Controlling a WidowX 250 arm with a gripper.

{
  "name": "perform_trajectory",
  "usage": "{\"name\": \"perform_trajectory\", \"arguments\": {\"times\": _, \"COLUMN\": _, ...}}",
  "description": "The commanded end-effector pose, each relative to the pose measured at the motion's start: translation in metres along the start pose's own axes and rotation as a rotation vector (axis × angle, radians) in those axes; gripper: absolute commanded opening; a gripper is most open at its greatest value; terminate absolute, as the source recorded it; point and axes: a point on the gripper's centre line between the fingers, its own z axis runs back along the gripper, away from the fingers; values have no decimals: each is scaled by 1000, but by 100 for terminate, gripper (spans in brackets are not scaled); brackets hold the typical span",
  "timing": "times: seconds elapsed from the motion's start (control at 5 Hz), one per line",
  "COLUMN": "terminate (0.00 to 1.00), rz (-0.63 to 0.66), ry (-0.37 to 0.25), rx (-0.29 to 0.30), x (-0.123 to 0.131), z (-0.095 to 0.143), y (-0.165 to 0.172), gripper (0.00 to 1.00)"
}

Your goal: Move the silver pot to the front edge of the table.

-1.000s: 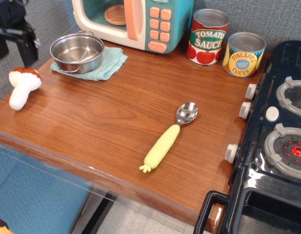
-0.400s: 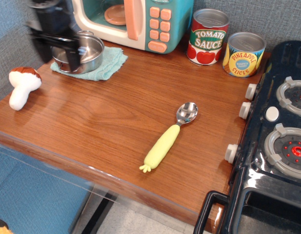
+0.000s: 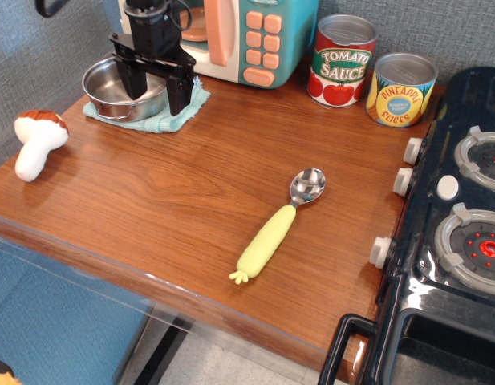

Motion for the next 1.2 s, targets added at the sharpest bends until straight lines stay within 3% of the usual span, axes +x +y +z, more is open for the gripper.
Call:
{"name": "perform_trajectory", "arguments": {"times": 0.0, "terminate": 0, "rz": -18, "ry": -54, "rx": 30, "x": 12, "z": 15, "y": 5, "gripper": 0}}
{"name": "perform_trajectory", "arguments": {"times": 0.4, "terminate": 0, "rz": -32, "ry": -40, "rx": 25, "x": 12, "z": 12, "y": 5, "gripper": 0}}
{"name": "perform_trajectory", "arguments": {"times": 0.6, "terminate": 0, "rz": -48, "ry": -55, "rx": 26, "x": 12, "z": 22, "y": 7, "gripper": 0}}
{"name": "perform_trajectory", "arguments": {"times": 1.0, "terminate": 0, "rz": -164, "ry": -209, "rx": 21, "x": -9, "z": 78, "y": -2, "gripper": 0}}
